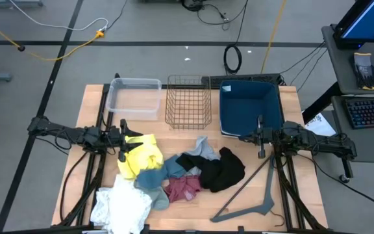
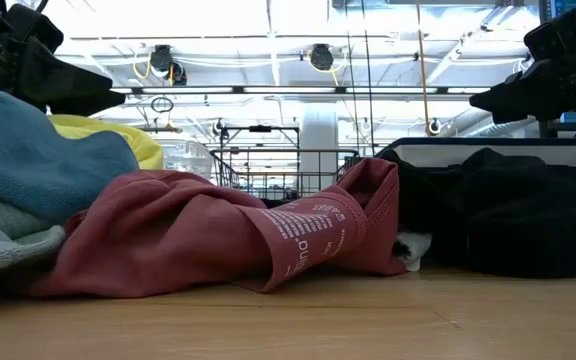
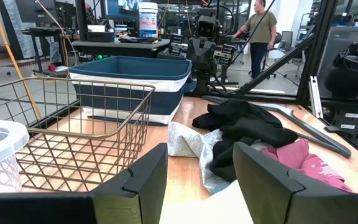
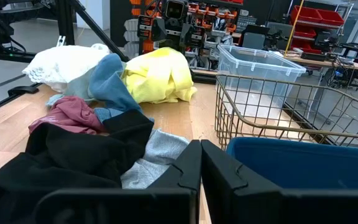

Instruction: Pick & Place Cloths

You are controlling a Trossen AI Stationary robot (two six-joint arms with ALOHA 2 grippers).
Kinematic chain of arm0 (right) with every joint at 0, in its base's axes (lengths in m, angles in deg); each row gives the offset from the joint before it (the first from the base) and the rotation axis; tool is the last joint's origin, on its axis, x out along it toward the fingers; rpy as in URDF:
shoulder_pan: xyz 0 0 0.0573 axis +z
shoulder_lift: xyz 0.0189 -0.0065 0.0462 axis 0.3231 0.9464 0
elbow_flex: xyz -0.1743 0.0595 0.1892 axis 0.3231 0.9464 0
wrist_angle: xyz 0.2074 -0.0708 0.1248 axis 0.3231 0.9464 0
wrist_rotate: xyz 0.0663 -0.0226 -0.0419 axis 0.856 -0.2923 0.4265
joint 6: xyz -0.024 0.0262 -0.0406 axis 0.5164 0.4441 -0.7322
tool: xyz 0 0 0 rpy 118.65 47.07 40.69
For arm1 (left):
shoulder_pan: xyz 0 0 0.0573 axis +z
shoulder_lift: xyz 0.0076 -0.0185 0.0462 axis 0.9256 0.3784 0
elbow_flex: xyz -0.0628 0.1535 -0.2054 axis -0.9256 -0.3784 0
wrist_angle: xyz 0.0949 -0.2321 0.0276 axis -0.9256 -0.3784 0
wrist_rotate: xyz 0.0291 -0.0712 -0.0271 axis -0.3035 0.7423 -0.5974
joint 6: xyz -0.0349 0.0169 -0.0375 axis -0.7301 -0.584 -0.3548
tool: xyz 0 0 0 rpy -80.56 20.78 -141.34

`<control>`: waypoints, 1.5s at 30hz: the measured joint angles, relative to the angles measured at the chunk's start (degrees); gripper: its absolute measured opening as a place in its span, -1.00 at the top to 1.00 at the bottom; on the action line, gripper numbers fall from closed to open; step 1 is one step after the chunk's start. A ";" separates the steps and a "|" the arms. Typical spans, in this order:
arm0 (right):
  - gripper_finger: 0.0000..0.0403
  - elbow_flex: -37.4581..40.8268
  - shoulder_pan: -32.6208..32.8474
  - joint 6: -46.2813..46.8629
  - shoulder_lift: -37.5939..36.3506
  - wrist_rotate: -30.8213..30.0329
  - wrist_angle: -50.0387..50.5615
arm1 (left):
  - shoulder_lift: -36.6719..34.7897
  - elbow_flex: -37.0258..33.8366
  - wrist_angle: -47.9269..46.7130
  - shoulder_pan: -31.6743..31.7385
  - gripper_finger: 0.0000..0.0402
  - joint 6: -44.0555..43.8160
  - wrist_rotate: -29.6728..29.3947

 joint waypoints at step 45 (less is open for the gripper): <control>0.98 0.00 0.01 13.51 0.00 0.02 -1.21 | 0.00 0.00 0.00 -0.01 0.08 0.00 0.00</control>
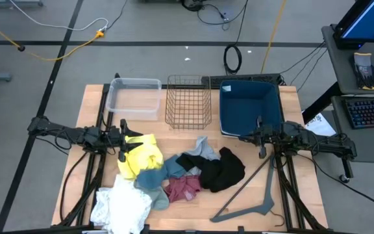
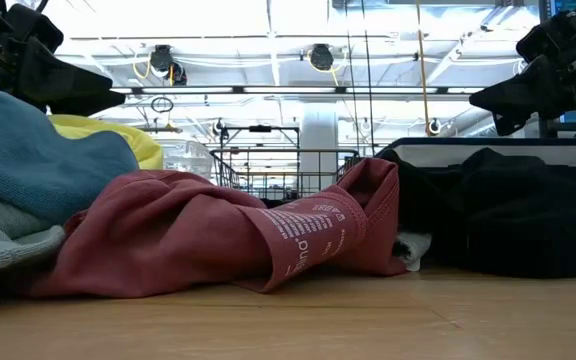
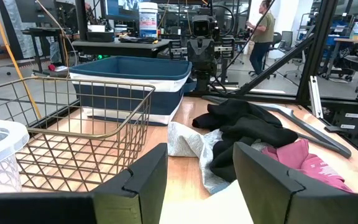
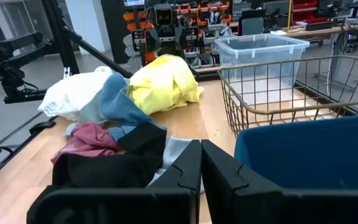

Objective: Pick & Place Cloths
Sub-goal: Put the gray shorts into the wire basket

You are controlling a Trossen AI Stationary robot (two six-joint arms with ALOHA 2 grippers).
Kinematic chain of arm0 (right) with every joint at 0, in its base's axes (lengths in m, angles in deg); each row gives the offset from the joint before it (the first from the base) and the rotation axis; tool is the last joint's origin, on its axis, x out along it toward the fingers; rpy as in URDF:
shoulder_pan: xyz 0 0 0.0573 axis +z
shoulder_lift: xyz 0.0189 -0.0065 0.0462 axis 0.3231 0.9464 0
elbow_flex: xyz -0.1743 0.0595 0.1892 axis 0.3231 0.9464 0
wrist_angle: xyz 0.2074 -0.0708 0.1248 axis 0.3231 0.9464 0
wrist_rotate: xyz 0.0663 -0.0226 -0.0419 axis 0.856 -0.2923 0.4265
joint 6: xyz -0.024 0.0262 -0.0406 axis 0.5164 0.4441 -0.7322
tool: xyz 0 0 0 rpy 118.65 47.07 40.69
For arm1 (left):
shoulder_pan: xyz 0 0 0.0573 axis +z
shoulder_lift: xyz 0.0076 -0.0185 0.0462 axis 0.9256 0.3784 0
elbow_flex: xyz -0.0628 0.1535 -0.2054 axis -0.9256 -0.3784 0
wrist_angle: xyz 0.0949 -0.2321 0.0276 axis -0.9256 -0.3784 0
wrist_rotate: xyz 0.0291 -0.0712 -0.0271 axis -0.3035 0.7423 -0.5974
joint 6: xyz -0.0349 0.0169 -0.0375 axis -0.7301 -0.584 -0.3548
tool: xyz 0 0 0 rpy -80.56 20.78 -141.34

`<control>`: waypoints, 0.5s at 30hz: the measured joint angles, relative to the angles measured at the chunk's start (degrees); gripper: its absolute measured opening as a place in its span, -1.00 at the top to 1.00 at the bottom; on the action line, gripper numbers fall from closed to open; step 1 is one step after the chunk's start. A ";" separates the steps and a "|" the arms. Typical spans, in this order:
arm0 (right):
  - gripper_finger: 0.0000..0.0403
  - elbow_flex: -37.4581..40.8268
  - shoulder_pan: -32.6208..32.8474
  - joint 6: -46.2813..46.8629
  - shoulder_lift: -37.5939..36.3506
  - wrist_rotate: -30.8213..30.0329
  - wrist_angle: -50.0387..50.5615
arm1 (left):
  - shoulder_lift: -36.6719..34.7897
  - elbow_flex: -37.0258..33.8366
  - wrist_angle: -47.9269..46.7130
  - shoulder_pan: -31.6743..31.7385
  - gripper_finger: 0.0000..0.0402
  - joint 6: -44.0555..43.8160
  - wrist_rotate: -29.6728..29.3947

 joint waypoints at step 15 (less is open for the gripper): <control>0.98 0.00 0.00 -0.48 0.00 0.00 -5.24 | 0.00 0.00 0.48 0.02 0.08 -0.01 -0.01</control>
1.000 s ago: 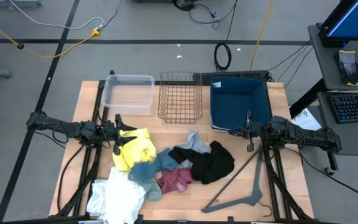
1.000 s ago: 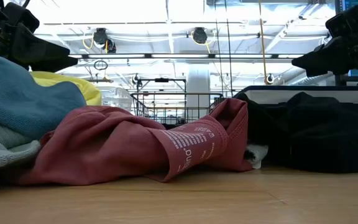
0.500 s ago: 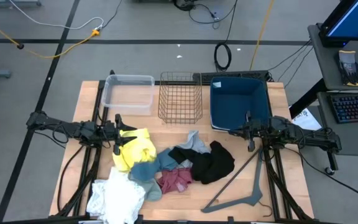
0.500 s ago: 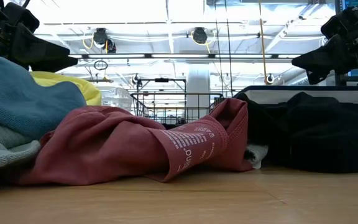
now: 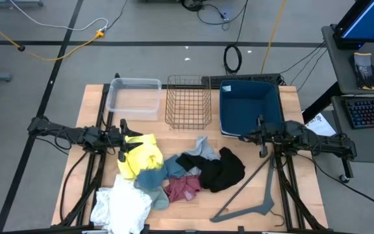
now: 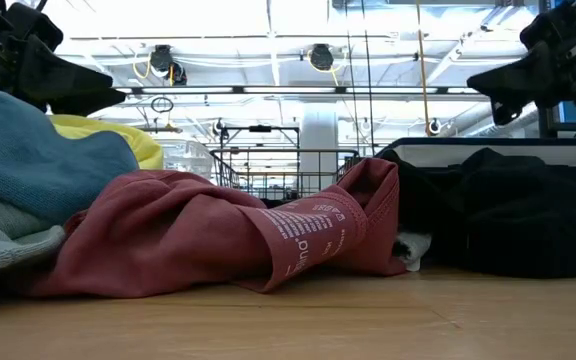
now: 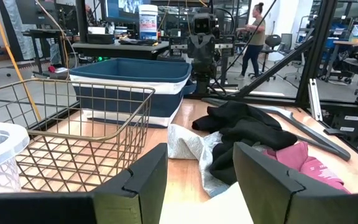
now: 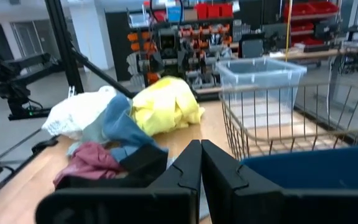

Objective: Pick & Place Cloths
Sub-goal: Put the gray shorts into the wire basket

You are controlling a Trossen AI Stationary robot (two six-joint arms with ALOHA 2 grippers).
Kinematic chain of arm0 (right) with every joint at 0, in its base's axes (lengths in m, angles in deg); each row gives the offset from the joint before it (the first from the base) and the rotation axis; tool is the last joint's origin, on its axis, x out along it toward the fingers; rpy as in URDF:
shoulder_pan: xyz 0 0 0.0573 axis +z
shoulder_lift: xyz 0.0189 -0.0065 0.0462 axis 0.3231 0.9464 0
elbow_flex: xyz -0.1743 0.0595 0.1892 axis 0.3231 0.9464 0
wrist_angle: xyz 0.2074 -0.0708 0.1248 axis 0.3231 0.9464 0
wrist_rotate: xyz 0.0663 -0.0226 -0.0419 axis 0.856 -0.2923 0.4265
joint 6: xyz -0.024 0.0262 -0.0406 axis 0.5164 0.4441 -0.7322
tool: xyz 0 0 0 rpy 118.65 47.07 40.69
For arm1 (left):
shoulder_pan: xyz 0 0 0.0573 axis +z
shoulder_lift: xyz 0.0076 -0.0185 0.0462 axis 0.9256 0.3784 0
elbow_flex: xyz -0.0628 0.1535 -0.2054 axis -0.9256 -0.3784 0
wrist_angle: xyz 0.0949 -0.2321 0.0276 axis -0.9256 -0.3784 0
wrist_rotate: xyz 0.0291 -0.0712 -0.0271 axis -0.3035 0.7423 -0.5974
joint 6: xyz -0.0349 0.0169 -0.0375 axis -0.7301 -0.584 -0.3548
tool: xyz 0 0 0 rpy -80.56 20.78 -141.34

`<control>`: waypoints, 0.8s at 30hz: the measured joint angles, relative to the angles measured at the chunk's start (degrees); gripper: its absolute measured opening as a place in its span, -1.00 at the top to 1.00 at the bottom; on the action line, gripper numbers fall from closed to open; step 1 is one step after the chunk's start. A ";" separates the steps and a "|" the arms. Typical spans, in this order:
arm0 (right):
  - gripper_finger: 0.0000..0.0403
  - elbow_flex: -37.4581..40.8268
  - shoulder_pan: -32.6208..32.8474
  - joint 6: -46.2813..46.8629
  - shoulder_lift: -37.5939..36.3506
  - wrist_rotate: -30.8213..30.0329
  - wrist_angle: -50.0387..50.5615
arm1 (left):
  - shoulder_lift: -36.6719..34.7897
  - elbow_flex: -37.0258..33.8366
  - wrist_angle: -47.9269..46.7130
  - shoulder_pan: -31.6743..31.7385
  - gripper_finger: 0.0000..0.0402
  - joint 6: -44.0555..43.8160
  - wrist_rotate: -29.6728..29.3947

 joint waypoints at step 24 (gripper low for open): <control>0.98 0.00 1.37 -4.77 10.88 7.94 -23.11 | 0.00 0.00 0.00 -0.01 0.08 -3.07 0.01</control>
